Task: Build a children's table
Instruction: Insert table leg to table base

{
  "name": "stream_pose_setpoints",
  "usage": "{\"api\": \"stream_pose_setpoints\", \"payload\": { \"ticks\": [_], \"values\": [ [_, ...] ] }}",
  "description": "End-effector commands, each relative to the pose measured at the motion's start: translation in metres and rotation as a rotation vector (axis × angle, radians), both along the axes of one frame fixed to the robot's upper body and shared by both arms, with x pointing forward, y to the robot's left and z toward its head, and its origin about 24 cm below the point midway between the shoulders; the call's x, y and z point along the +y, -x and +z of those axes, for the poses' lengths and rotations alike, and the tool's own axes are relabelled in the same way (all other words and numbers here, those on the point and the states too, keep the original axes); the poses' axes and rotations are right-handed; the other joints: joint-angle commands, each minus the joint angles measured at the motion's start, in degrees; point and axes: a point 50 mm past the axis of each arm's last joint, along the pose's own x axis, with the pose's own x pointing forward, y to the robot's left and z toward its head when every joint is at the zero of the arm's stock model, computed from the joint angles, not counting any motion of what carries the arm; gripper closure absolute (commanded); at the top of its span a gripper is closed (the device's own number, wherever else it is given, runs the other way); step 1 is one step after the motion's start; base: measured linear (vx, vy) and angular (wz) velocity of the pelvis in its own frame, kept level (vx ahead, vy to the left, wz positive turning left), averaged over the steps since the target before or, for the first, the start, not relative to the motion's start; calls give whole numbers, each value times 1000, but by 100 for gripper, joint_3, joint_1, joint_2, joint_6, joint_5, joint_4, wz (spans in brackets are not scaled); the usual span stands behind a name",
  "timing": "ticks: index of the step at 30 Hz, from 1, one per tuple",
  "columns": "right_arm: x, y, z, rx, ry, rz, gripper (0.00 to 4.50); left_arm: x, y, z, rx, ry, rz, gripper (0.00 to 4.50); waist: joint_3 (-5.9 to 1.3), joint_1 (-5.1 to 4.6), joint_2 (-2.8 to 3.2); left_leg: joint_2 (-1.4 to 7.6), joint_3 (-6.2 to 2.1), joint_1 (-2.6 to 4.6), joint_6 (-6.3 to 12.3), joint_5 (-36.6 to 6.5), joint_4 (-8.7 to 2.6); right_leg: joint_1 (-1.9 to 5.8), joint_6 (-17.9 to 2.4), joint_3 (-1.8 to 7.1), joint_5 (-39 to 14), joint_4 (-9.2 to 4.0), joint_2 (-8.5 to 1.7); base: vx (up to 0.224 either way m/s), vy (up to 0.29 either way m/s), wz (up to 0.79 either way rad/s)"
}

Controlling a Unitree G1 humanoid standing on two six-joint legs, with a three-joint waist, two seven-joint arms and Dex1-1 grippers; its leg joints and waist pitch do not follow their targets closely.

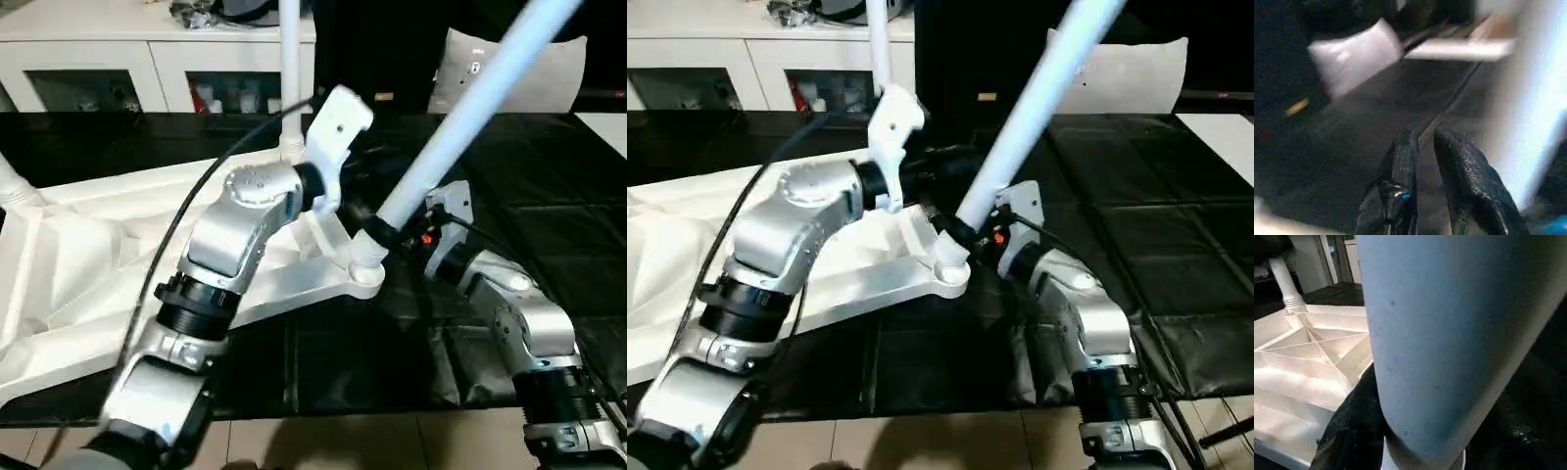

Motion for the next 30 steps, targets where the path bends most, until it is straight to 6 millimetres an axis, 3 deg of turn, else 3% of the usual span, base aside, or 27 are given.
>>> {"api": "stream_pose_setpoints", "payload": {
  "ticks": [1, 2, 5, 8, 11, 16, 19, 27, 28, 30],
  "values": [
    [-9, -1, 8, -18, -7, -22, 264, 14, -4, -10, -6, -73, 58, 325, -418, 23, -5, 314, -102, 13, 406, -295, -336, 399, -698, 338, -910, -396, -538, 0, 0, 0],
    [-13, -1, 9, -18, -10, -26, 264, 22, -3, -19, 21, -100, 57, 325, -432, 30, 20, 322, -108, 19, 408, -198, -327, 397, -757, 346, -699, -363, -543, 0, 0, 0],
    [-18, -1, 10, -23, -13, -70, 264, 29, 1, -30, 54, -86, 41, 290, -443, 37, 16, 336, -99, 15, 431, -97, -319, 401, -983, 351, -291, -308, -556, 0, 0, 0],
    [-24, -2, 8, 10, 1, -124, 264, 34, 6, -46, 94, -105, 16, 283, -438, 56, 39, 354, -96, 40, 405, -190, -327, 381, -1095, 352, -305, -306, -560, 0, 0, 0],
    [-27, -2, 6, 56, 10, -138, 264, 34, 16, -64, 134, -107, -68, 245, -414, 61, 43, 344, -96, 41, 311, -426, -351, 397, -1044, 359, -602, -355, -578, 0, 0, 0],
    [-29, -1, 4, 54, 21, -132, 264, 34, 29, -94, 233, -155, -136, 240, -403, 43, 25, 336, -85, 37, 231, -547, -364, 384, -871, 363, -943, -394, -573, 0, 0, 0],
    [-28, 0, 4, 57, 15, -141, 264, 35, 33, -102, 267, -172, -145, 240, -397, 40, 20, 335, -83, 43, 217, -580, -370, 378, -815, 360, -1120, -417, -578, 0, 0, 0],
    [-24, 4, 3, 54, 50, -51, 264, 43, 40, -121, 325, -225, -166, 240, -404, 38, 17, 340, -83, 35, 279, -474, -359, 378, -861, 362, -903, -391, -574, 0, 0, 0],
    [-21, 6, 4, 27, 54, -18, 264, 47, 39, -124, 315, -246, -155, 269, -400, 39, 13, 337, -78, 33, 282, -511, -357, 378, -824, 363, -971, -400, -576, 0, 0, 0],
    [-20, 8, 4, 29, 53, 2, 264, 49, 39, -125, 310, -249, -152, 276, -401, 44, 18, 339, -91, 31, 296, -517, -365, 380, -784, 355, -1020, -405, -571, 0, 0, 0]
  ]
}}
